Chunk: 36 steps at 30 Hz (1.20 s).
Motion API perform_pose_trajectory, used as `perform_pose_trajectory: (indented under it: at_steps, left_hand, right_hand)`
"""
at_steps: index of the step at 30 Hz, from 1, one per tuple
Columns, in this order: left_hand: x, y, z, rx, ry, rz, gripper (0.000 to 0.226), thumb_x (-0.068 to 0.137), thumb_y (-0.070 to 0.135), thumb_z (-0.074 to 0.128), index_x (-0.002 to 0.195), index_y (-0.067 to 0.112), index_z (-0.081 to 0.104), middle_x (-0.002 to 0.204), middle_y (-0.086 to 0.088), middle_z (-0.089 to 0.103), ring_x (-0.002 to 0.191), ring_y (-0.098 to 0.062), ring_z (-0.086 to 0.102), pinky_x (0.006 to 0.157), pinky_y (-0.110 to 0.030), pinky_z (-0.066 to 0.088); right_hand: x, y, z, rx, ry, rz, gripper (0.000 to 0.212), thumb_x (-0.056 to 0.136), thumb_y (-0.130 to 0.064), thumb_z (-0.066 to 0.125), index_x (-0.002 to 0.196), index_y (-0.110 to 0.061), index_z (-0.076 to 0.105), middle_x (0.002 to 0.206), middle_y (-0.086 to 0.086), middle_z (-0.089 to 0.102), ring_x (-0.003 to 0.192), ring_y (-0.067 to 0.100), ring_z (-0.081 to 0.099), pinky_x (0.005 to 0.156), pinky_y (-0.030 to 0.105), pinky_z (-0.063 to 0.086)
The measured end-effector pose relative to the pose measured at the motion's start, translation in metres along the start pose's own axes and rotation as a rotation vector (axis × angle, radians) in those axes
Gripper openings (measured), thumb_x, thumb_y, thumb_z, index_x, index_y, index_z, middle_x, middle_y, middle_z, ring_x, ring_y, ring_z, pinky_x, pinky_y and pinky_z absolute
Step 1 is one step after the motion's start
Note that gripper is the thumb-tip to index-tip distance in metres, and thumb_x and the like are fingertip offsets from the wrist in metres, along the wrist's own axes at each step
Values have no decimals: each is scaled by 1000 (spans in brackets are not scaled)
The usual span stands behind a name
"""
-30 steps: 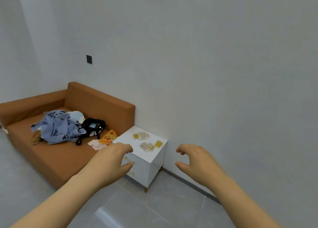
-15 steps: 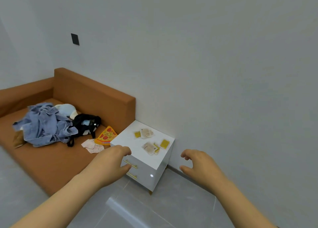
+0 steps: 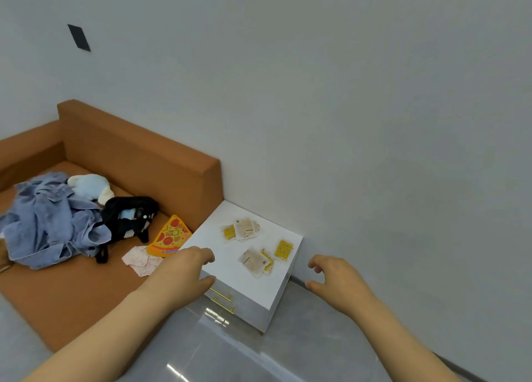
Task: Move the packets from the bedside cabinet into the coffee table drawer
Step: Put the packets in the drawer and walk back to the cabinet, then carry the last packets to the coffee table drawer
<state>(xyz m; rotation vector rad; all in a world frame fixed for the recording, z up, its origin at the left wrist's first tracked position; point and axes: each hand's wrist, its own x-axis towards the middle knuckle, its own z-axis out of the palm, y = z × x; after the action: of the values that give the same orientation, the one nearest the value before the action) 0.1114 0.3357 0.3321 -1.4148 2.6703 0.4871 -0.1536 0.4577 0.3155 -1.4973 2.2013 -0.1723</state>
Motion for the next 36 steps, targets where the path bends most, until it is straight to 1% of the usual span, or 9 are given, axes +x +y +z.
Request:
perform_pose_trajectory:
  at_steps: [3,11,15,20,24,28,30,32,36]
  left_hand:
    - [44,-11,3,-10,-44,4,39,90,35,54,127,23,52,126,5,56,109,-12,56,90,-27,47]
    - [186,-57,16,50,-190,92,44,92,38,52,132,22,46,130,3,53,117,-14,52,94,-29,45]
    - [260,-84,24,79,-283,136,45,91,40,52,132,20,45,128,0,53,114,-18,55,92,-31,46]
    - [340,-108,48,126,-364,167,51,93,42,50,136,17,41,129,-5,51,115,-21,54,92,-29,46]
    - [391,-125,86,152,-420,140,52,91,46,51,131,14,44,126,-7,53,111,-22,56,89,-30,45]
    - [434,-136,131,156,-490,79,49,88,49,55,120,13,49,114,-9,55,100,-25,58,73,-28,42]
    - [452,-140,155,149,-514,43,50,86,51,56,116,11,49,111,-10,54,98,-26,57,70,-28,40]
    - [468,-143,181,134,-517,8,56,84,54,58,116,9,49,110,-11,53,98,-27,56,72,-29,41]
    - [494,-147,230,160,-499,-57,70,77,64,59,119,9,47,114,-13,52,103,-30,55,82,-37,48]
  right_hand:
    - [35,1,1,19,-11,37,41,88,-34,58,127,-22,53,122,-1,60,112,16,56,89,28,45]
    - [136,-7,14,91,-50,191,38,91,-32,56,127,-20,53,125,-1,59,113,16,55,88,26,44]
    - [186,-16,28,119,-89,306,38,89,-32,57,125,-19,54,123,1,60,111,18,56,88,29,47]
    - [248,-16,57,200,-124,462,42,89,-32,59,128,-17,53,125,2,59,112,19,56,87,26,44]
    - [296,-2,89,255,-148,573,45,90,-35,59,130,-15,50,126,6,58,115,20,54,90,27,43]
    - [341,21,127,294,-162,647,50,91,-36,59,133,-14,48,130,6,57,119,21,53,92,28,43]
    - [361,34,148,289,-160,668,50,90,-37,60,132,-14,48,130,6,56,119,21,53,93,29,43]
    - [379,46,169,283,-152,696,50,90,-37,59,133,-14,47,130,7,54,119,22,52,93,30,43]
    - [409,68,216,287,-159,779,54,88,-39,62,132,-12,46,127,11,51,116,27,53,94,35,45]
